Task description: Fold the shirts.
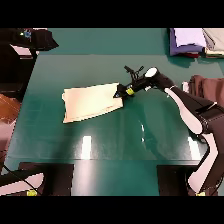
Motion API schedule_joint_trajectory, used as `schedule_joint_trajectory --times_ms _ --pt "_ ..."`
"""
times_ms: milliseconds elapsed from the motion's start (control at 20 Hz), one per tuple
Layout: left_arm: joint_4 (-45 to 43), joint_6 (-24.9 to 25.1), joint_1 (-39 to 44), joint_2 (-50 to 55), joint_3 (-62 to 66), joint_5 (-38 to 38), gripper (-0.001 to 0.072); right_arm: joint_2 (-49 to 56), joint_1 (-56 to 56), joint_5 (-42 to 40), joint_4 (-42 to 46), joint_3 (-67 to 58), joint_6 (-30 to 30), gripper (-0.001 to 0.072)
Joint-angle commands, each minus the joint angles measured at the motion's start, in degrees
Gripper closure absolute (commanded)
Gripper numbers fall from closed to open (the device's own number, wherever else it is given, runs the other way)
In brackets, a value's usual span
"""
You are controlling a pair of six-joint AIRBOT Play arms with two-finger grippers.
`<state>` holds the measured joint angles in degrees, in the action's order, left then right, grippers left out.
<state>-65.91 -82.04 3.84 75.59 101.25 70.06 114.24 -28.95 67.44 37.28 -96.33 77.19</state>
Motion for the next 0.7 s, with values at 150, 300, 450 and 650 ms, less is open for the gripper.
schedule_joint_trajectory --times_ms 150,300,450,650 --pt "-0.44 1.57 6.73 0.0 0.0 0.44 0.0682 -8.61 10.29 0.76 11.65 -5.79 4.17 0.0695" --pt "-0.46 2.62 9.4 -0.02 0.0 0.39 0.0681 -17.09 21.05 0.48 18.27 -3.04 8.44 0.0695" --pt "-0.46 2.56 10.91 -0.02 0.0 -0.26 0.0681 -24.3 32.76 0.13 22.77 -0.22 11.65 0.0695" --pt "0.33 2.43 10.88 -0.02 0.0 -1.29 0.0681 -30.8 47.8 -1.29 22.75 3.85 11.91 0.0695"
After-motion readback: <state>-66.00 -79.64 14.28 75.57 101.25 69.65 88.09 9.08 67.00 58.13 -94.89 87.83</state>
